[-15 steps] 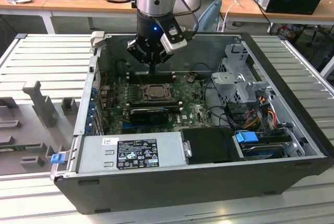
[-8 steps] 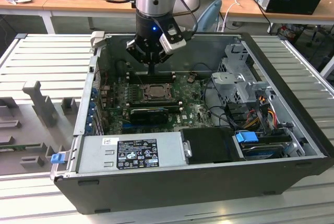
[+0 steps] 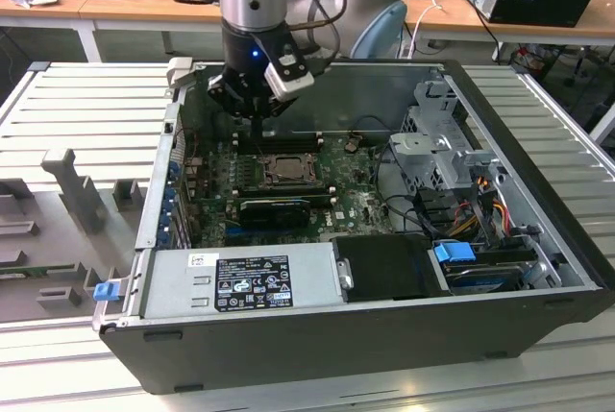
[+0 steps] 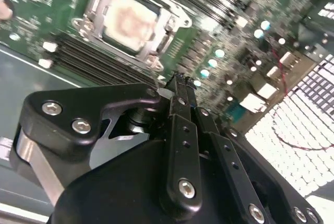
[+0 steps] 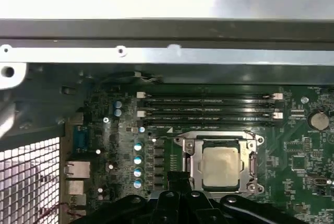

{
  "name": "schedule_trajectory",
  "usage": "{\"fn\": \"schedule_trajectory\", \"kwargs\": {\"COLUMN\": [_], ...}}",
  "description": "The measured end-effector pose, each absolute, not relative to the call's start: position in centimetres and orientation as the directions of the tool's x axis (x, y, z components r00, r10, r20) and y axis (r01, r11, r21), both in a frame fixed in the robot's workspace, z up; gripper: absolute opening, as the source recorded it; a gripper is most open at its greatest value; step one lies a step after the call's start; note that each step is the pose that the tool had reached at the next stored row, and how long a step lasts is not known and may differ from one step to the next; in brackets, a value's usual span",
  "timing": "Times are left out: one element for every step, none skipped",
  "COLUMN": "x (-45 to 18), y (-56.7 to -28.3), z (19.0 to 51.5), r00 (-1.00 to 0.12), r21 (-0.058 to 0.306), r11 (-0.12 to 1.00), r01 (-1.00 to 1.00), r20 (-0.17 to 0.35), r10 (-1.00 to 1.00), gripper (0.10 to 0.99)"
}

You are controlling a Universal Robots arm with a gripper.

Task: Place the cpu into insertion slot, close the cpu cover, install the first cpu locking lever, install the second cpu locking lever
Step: 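Install the first cpu locking lever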

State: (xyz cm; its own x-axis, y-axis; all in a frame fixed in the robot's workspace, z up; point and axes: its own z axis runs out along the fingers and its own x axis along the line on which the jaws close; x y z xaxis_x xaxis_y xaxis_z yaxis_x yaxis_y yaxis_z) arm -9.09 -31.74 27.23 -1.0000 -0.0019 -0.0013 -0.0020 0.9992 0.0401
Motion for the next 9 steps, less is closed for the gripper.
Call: {"fn": "schedule_trajectory", "kwargs": {"x": [-10.0, -10.4, -11.0, -11.2, -11.2, -11.2, -11.2, -11.3, -11.3], "y": [-31.7, -31.7, -31.6, -30.8, -30.4, -30.1, -29.8, -29.6, -29.3], "z": [27.0, 26.9, 26.8, 26.3, 26.2, 26.0, 26.0, 25.9, 25.9], "r00": [-1.000, -1.000, -1.000, -1.000, -1.000, -1.000, -1.000, -1.000, -1.000], "r21": [0.040, 0.040, 0.040, 0.040, 0.040, 0.040, 0.040, 0.040, 0.040], "r11": [0.999, 0.999, 0.999, 0.999, 0.999, 0.999, 0.999, 0.999, 0.999], "r01": [-0.002, -0.002, -0.002, -0.002, -0.002, -0.002, -0.002, -0.002, -0.002], "r20": [-0.004, -0.005, -0.006, -0.006, -0.006, -0.006, -0.006, -0.006, -0.006], "r10": [-0.002, -0.002, -0.002, -0.002, -0.002, -0.002, -0.002, -0.002, -0.002], "gripper": [0.106, 0.106, 0.106, 0.106, 0.106, 0.106, 0.106, 0.106, 0.106]}}
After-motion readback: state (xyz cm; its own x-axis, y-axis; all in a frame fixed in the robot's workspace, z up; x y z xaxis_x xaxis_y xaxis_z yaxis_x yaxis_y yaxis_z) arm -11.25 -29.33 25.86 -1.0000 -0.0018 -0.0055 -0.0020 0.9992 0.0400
